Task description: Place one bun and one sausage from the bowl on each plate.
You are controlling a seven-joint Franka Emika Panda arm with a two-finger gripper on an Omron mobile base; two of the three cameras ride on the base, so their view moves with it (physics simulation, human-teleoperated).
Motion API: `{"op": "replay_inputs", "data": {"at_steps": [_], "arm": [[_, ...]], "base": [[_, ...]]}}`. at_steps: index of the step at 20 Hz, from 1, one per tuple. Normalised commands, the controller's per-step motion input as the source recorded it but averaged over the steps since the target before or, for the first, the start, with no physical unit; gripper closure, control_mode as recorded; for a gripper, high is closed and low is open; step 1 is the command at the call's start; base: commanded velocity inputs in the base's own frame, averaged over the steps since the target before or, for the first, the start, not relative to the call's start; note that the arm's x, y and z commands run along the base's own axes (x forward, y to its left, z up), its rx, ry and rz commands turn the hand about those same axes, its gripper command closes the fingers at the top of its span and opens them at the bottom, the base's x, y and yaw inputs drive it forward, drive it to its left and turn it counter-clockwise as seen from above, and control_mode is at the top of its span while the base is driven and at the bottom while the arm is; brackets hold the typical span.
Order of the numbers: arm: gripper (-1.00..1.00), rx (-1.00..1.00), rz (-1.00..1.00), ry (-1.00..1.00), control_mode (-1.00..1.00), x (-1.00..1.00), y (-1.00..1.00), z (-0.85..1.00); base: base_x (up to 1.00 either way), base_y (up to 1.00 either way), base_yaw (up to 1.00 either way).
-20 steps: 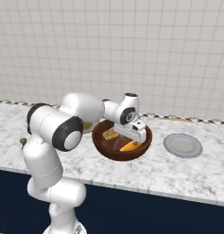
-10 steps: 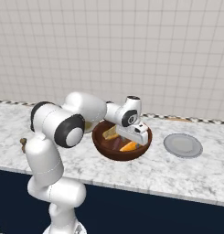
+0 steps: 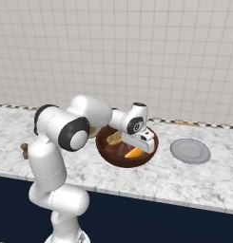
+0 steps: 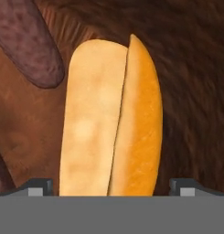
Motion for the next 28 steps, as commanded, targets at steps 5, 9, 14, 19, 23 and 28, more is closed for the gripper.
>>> {"op": "replay_inputs", "data": {"at_steps": [5, 9, 14, 19, 23, 28], "arm": [[-1.00, 0.00, 0.00, 0.00, -1.00, 0.00, 0.00, -0.06], [-1.00, 0.00, 0.00, 0.00, -1.00, 0.00, 0.00, 0.00], [1.00, 0.00, 0.00, 0.00, -1.00, 0.00, 0.00, 0.00], [1.00, 0.00, 0.00, 0.00, -1.00, 0.00, 0.00, 0.00], [1.00, 0.00, 0.00, 0.00, -1.00, 0.00, 0.00, 0.00], [1.00, -0.01, 0.00, -0.03, -1.00, -0.07, 0.04, 0.09]], "base": [[0.00, 0.00, 0.00], [0.00, 0.00, 0.00], [0.00, 0.00, 0.00], [0.00, 0.00, 0.00], [0.00, 0.00, 0.00], [0.00, 0.00, 0.00]]}}
